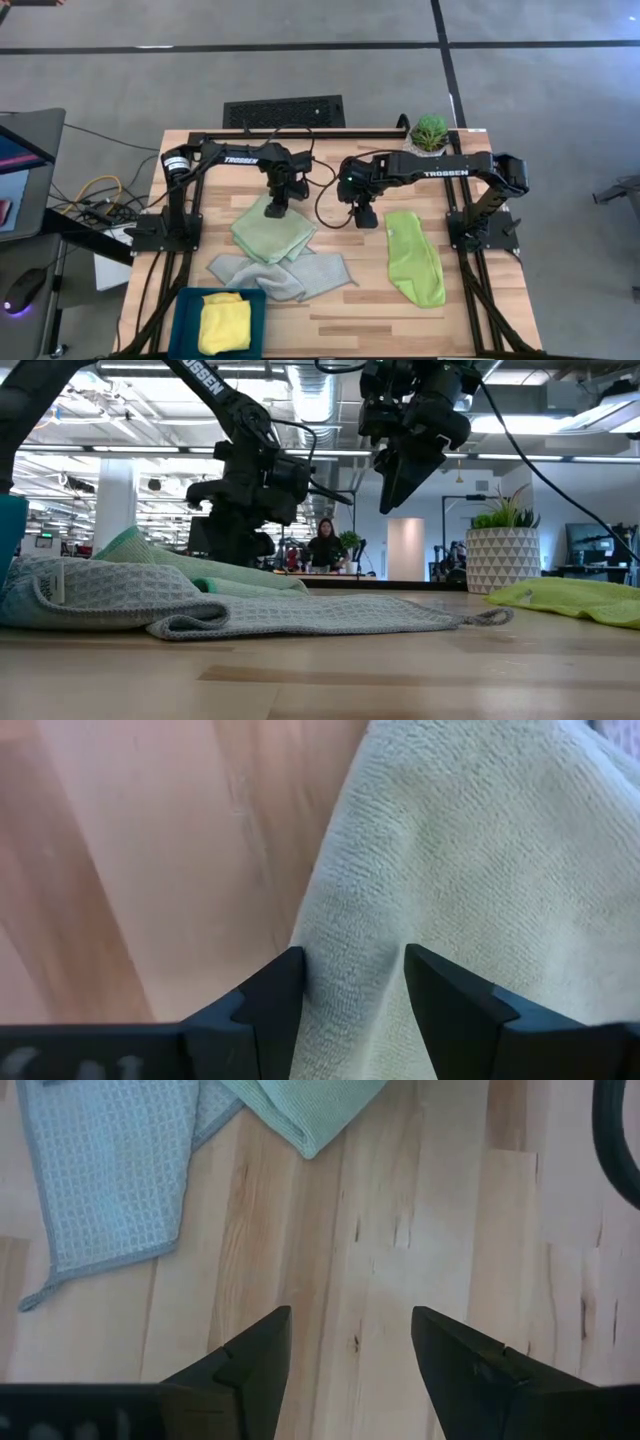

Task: Fold microfiber towels
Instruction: Put the folded light green microfiber cloth into the blue bin

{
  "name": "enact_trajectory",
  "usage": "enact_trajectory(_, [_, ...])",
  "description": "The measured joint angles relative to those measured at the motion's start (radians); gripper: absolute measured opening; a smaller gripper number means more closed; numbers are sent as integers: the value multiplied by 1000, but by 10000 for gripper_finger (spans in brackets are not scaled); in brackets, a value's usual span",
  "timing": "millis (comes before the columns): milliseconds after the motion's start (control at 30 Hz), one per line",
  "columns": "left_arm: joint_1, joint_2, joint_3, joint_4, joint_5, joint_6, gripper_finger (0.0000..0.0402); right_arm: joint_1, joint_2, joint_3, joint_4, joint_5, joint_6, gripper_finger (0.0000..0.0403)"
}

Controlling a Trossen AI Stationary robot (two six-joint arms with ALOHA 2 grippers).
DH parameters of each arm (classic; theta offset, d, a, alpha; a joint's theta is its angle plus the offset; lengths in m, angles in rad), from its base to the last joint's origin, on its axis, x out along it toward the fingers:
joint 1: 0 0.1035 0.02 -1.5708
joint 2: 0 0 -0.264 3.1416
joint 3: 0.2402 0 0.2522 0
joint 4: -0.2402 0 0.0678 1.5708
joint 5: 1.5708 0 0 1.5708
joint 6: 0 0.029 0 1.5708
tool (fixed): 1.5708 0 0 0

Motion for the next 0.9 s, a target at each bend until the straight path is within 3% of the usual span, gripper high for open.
enact_trajectory(167, [0,0,0,0,-9,-24,168,0,0,0,0,0,0,230])
enact_trajectory(333, [-7,15,-7,16,-150,0,168,0,0,0,0,0,12,230])
enact_trajectory(567, [-14,48,-26,18,-150,-13,162,-4,0,0,-6,0,16,230])
enact_trajectory(733, [-19,47,-26,15,-190,-32,102,-15,0,-1,-6,0,16,230])
enact_trajectory(900, [-18,39,-14,-79,-139,-52,13,-33,0,-1,-6,0,16,230])
